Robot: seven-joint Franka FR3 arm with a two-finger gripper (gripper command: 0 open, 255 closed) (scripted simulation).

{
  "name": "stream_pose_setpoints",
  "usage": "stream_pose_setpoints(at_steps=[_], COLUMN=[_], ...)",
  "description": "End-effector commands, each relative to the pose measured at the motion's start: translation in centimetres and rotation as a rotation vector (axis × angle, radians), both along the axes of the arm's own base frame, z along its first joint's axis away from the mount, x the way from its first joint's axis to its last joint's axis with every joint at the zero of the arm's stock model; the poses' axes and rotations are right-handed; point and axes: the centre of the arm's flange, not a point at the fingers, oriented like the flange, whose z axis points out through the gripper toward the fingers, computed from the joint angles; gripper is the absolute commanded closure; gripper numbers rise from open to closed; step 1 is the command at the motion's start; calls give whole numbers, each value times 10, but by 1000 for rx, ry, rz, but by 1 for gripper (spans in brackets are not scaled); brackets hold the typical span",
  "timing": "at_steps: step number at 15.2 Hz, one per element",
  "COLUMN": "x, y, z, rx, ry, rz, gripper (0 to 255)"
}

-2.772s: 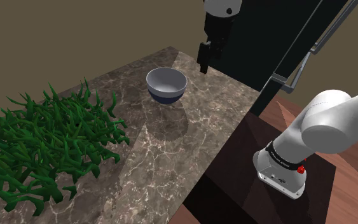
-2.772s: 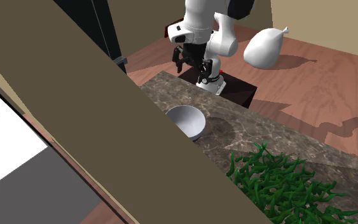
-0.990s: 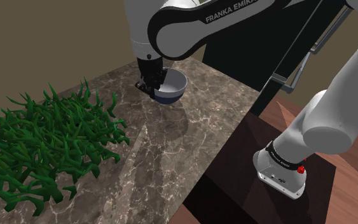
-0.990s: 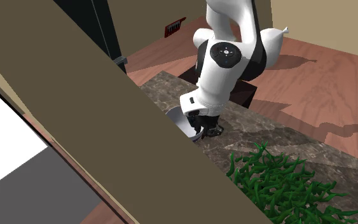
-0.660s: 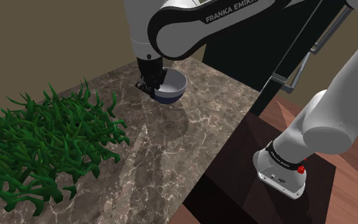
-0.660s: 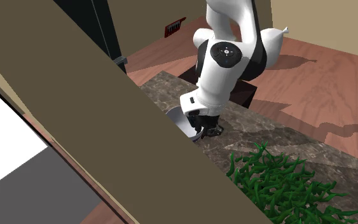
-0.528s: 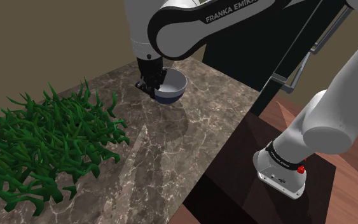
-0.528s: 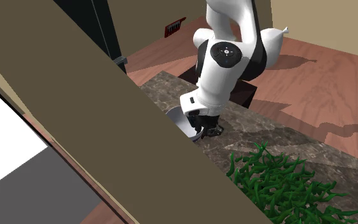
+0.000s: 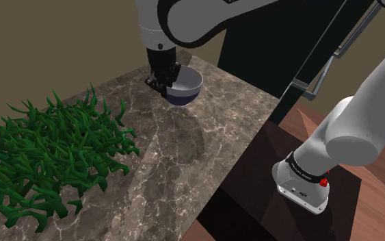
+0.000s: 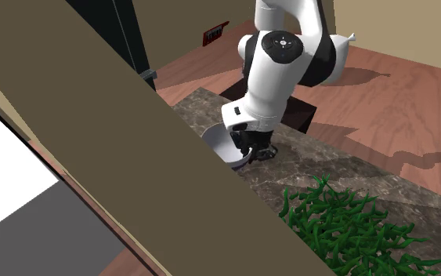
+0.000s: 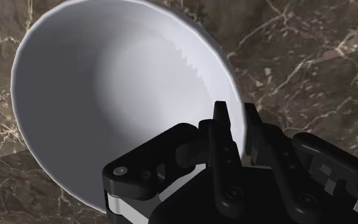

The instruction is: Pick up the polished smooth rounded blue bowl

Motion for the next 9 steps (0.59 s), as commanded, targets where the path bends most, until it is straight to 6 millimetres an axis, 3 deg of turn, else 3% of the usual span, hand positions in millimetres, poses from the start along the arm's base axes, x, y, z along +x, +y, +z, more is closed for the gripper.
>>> stream_pose_setpoints(at_steps=[1, 7, 9], x=[0, 0, 0], y=[1, 1, 1], z=[11, 42, 43], rx=[0, 0, 0], ry=[0, 0, 0], rz=[0, 0, 0], gripper=[255, 255, 255])
